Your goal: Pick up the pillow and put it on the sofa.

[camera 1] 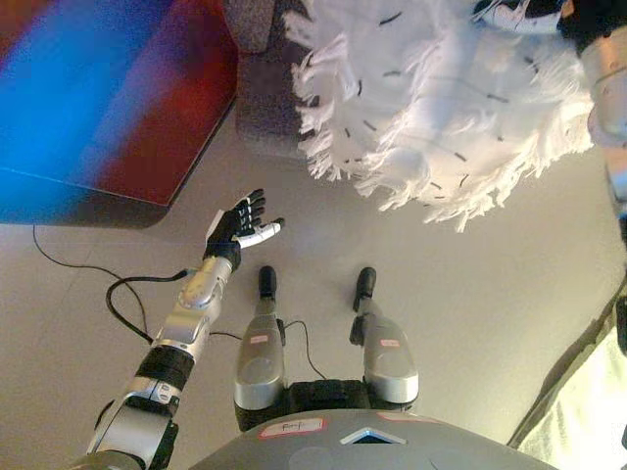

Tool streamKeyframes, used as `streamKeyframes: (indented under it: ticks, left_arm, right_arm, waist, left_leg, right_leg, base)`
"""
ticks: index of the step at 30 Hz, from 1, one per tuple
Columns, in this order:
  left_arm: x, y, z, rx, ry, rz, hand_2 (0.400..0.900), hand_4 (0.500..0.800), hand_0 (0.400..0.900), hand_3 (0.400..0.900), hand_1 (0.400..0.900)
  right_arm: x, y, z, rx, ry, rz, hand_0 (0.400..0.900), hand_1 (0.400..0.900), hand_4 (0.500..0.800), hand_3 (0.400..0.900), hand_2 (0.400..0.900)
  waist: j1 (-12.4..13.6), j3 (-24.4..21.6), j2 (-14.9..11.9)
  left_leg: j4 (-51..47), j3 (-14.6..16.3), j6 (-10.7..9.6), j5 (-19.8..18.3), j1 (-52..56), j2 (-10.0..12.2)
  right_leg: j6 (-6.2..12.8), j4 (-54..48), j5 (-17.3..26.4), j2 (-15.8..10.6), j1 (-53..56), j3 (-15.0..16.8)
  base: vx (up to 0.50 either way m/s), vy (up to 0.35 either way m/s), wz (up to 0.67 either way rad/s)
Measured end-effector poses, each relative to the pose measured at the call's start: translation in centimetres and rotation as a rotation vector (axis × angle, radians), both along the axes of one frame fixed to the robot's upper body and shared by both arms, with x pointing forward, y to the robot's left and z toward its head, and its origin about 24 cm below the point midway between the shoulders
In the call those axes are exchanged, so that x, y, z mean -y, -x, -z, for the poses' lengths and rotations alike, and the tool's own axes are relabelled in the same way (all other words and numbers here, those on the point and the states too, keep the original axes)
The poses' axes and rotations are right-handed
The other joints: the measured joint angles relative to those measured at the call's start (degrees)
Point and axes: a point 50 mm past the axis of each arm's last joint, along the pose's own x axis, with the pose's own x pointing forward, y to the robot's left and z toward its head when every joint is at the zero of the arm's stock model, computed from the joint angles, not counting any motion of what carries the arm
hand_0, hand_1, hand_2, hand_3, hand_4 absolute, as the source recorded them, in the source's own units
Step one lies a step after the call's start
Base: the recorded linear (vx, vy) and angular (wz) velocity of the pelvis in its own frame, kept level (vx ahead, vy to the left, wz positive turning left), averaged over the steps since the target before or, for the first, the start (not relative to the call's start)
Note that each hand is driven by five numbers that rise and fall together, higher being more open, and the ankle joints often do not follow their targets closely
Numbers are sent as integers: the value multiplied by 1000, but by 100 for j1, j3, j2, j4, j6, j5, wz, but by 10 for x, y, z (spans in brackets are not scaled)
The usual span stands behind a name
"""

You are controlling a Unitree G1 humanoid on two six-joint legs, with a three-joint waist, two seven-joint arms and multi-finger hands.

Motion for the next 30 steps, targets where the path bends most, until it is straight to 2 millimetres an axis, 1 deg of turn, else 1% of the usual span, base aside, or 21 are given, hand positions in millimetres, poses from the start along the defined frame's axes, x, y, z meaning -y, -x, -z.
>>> streamKeyframes:
  ticks: [1, 3, 4, 5, 6, 7, 8, 9, 10, 11, 12, 13, 16, 17, 21, 22, 25, 30]
  left_arm:
    - [0, 1, 1, -6, 8, -2, 900, 800, 900, 900, 900]
    - [0, 1, 1, -6, 8, -2, 900, 800, 900, 900, 900]
    - [-1, 3, 1, -7, 10, 0, 900, 800, 900, 900, 900]
    - [-4, 4, 2, -12, 5, -3, 900, 800, 900, 900, 900]
    - [-5, 5, 4, -26, 11, 0, 900, 800, 900, 900, 900]
    - [-3, 3, 2, -21, 25, 14, 900, 800, 900, 900, 900]
    - [1, 0, -2, -4, 36, 36, 900, 800, 900, 900, 900]
    - [3, -2, -6, 11, 38, 57, 900, 800, 900, 900, 900]
    - [5, -3, -10, 24, 44, 76, 900, 800, 900, 900, 900]
    - [6, -4, -13, 41, 57, 82, 900, 800, 900, 900, 900]
    - [5, -3, -12, 35, 61, 81, 900, 800, 900, 900, 900]
    - [5, -2, -11, 31, 60, 80, 900, 800, 900, 900, 900]
    - [0, 2, -8, 13, 44, 75, 900, 800, 900, 900, 900]
    - [-1, 3, -6, 7, 43, 74, 900, 800, 900, 900, 900]
    - [-1, 4, -4, -4, 39, 75, 900, 800, 900, 900, 900]
    - [0, 4, -4, -5, 37, 79, 900, 800, 900, 900, 900]
    - [1, 4, -4, -11, 35, 87, 900, 800, 900, 900, 900]
    - [4, 5, -2, -21, 31, 98, 900, 800, 900, 900, 900]
  right_arm:
    - [3, -4, -4, -18, 2, 23, 400, 400, 500, 400, 400]
    - [3, -4, -4, -18, 2, 23, 400, 400, 500, 400, 400]
    - [14, -8, -12, -28, -45, 71, 400, 400, 500, 400, 400]
    - [13, -11, -13, -30, -50, 70, 408, 408, 505, 408, 408]
    - [15, -17, -15, -67, -54, 90, 765, 765, 719, 765, 765]
    - [24, -22, -17, -109, -63, 151, 900, 900, 800, 900, 900]
    - [37, -21, -18, -142, -87, 223, 900, 900, 800, 900, 900]
    - [50, -20, -16, -170, -94, 293, 900, 900, 800, 900, 900]
    - [62, -16, -18, -185, -110, 353, 900, 900, 800, 900, 900]
    - [69, -13, -21, -188, -128, 393, 900, 900, 800, 900, 900]
    - [73, -11, -24, -182, -139, 416, 900, 900, 800, 900, 900]
    - [77, -8, -29, -170, -144, 429, 900, 900, 800, 900, 900]
    - [75, -5, -47, -102, -166, 427, 900, 900, 800, 900, 900]
    - [74, -5, -51, -80, -184, 422, 900, 900, 800, 900, 900]
    - [70, -4, -62, -27, -216, 406, 900, 900, 800, 900, 900]
    - [70, -4, -63, -23, -221, 403, 900, 900, 800, 900, 900]
    - [66, -6, -64, -13, -246, 384, 900, 900, 800, 900, 900]
    - [58, -9, -65, 17, -313, 329, 900, 900, 800, 900, 900]
  waist:
    - [47, -49, 8]
    - [47, -49, 8]
    - [180, -112, 19]
    - [265, -120, 33]
    - [268, -149, 64]
    - [287, -195, 104]
    - [333, -221, 141]
    - [502, -245, 167]
    - [590, -254, 181]
    - [627, -264, 199]
    - [717, -272, 211]
    - [753, -272, 212]
    - [794, -285, 230]
    - [860, -296, 235]
    - [979, -303, 232]
    - [1019, -305, 229]
    - [1031, -306, 226]
    - [977, -324, 193]
  left_leg:
    - [-5, -7, 3, 8, -30, -1]
    - [-5, -7, 3, 8, -30, -1]
    - [-17, 2, 2, 14, -67, 0]
    - [-18, -3, 1, 18, -78, -6]
    - [-15, -30, -3, 25, -98, -10]
    - [-11, -131, -7, 35, -142, -8]
    - [-16, -176, -4, 68, -194, -2]
    - [-11, -215, -15, 93, -248, 11]
    - [-12, -281, -25, 116, -286, 12]
    - [-12, -349, -30, 133, -337, 7]
    - [-12, -410, -29, 149, -376, 0]
    - [-12, -430, -31, 163, -405, -6]
    - [-13, -540, -44, 223, -515, -13]
    - [-14, -578, -48, 240, -537, -14]
    - [-15, -647, -51, 280, -547, -24]
    - [-15, -651, -50, 285, -542, -24]
    - [-14, -689, -46, 300, -520, -38]
    - [-27, -632, -43, 300, -376, -35]
  right_leg:
    - [0, -46, 18, 4, 1, -12]
    - [0, -46, 18, 4, 1, -12]
    - [-4, -118, 26, 12, 5, -53]
    - [-3, -140, 27, 9, 20, -84]
    - [0, -155, 35, 9, 34, -129]
    - [0, -170, 35, 19, 51, -201]
    - [0, -171, 33, 29, 56, -288]
    - [-2, -176, 28, 50, 52, -355]
    - [-6, -176, 26, 58, 44, -394]
    - [-6, -177, 25, 62, 41, -445]
    - [-4, -177, 24, 58, 28, -476]
    - [-4, -178, 23, 56, 17, -484]
    - [-6, -178, 24, 68, -24, -512]
    - [-5, -177, 24, 75, -23, -518]
    - [-6, -175, 25, 79, 3, -513]
    - [-6, -174, 26, 79, 11, -514]
    - [-4, -174, 26, 71, 53, -466]
    - [0, -174, 30, 67, 152, -400]
  base:
    - [1, -10, 5]
    - [0, -23, 12]
    - [4, -109, 51]
    - [4, -109, 52]
    - [3, -63, 30]
    - [5, -45, 20]
    - [18, -60, 29]
    - [29, -73, 38]
    - [38, -47, 30]
    - [36, -40, 27]
    - [28, -41, 24]
    - [12, -32, 21]
    - [27, -12, 13]
    - [63, -5, 7]
    - [27, 4, -3]
    - [14, 31, -8]
    - [11, 38, -12]
    - [7, 55, -19]
